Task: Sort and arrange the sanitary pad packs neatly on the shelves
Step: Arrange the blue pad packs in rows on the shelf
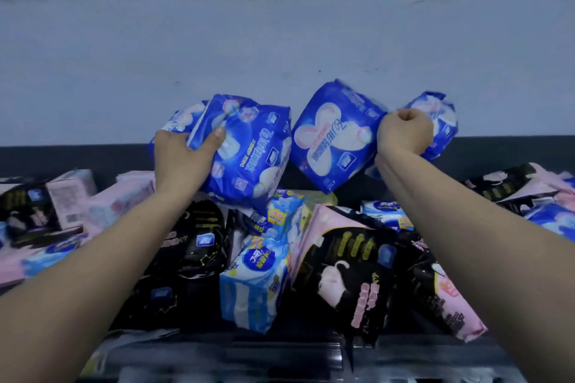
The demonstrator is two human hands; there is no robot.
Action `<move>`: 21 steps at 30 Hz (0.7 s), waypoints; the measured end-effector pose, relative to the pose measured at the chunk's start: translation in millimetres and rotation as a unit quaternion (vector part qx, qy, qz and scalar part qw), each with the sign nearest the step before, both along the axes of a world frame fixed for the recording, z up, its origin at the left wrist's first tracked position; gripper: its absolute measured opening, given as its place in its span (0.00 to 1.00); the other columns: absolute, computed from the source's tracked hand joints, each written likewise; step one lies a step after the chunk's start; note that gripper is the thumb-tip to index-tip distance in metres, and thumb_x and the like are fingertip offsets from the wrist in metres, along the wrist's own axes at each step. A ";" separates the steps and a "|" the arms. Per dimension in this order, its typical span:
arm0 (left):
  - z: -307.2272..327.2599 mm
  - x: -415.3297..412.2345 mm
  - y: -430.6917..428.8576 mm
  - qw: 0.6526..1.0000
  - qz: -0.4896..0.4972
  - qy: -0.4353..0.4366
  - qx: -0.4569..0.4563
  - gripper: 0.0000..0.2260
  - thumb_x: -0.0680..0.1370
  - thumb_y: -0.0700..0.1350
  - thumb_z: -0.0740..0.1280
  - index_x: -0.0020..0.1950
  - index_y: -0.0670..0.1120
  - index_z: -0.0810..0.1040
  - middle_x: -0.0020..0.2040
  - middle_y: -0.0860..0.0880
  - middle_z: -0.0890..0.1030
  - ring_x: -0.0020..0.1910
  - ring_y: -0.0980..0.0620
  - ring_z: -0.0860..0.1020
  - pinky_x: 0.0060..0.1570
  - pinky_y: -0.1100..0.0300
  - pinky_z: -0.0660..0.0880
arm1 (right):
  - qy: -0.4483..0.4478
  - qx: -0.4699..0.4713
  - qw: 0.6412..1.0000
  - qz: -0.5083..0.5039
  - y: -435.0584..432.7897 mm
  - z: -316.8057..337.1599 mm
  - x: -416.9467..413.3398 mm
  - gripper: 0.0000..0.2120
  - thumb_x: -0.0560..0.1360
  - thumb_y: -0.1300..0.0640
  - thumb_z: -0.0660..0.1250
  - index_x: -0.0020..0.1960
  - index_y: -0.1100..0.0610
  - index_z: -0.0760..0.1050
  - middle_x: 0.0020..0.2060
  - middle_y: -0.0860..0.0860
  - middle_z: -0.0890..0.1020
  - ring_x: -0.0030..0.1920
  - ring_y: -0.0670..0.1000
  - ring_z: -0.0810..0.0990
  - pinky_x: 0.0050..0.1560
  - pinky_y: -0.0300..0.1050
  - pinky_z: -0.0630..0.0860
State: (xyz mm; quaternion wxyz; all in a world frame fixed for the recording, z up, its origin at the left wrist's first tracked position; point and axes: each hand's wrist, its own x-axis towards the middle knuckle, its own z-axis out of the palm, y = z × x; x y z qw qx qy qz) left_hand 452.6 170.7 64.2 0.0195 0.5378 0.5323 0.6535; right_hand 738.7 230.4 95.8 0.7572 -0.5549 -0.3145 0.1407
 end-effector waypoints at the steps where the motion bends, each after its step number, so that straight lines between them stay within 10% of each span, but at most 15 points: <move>1: 4.4 -4.5 -5.2 1.000 -0.006 -0.019 0.000 0.22 0.66 0.66 0.68 0.28 0.49 0.75 0.40 0.38 0.82 0.51 0.37 0.80 0.52 0.39 0.77 | 0.006 0.018 1.000 0.009 -2.7 7.5 -8.1 0.11 0.74 0.62 0.60 0.50 0.58 0.80 0.49 0.52 0.82 0.44 0.49 0.76 0.45 0.38 0.72; 9: 33.4 -73.0 -68.4 0.998 0.008 -0.057 0.015 0.21 0.63 0.69 0.70 0.33 0.51 0.81 0.49 0.40 0.82 0.51 0.44 0.82 0.52 0.44 0.79 | 0.007 0.080 0.991 0.110 -38.3 34.2 -104.3 0.09 0.72 0.64 0.60 0.44 0.54 0.78 0.43 0.47 0.79 0.45 0.47 0.77 0.51 0.39 0.76; 21: 19.4 -227.3 -236.9 0.982 0.151 -0.115 0.025 0.10 0.72 0.52 0.74 0.36 0.48 0.79 0.37 0.50 0.82 0.35 0.53 0.80 0.39 0.57 0.76 | -0.080 0.081 0.949 0.294 -138.6 17.2 -302.6 0.12 0.72 0.64 0.61 0.49 0.58 0.82 0.45 0.48 0.83 0.46 0.46 0.79 0.51 0.40 0.77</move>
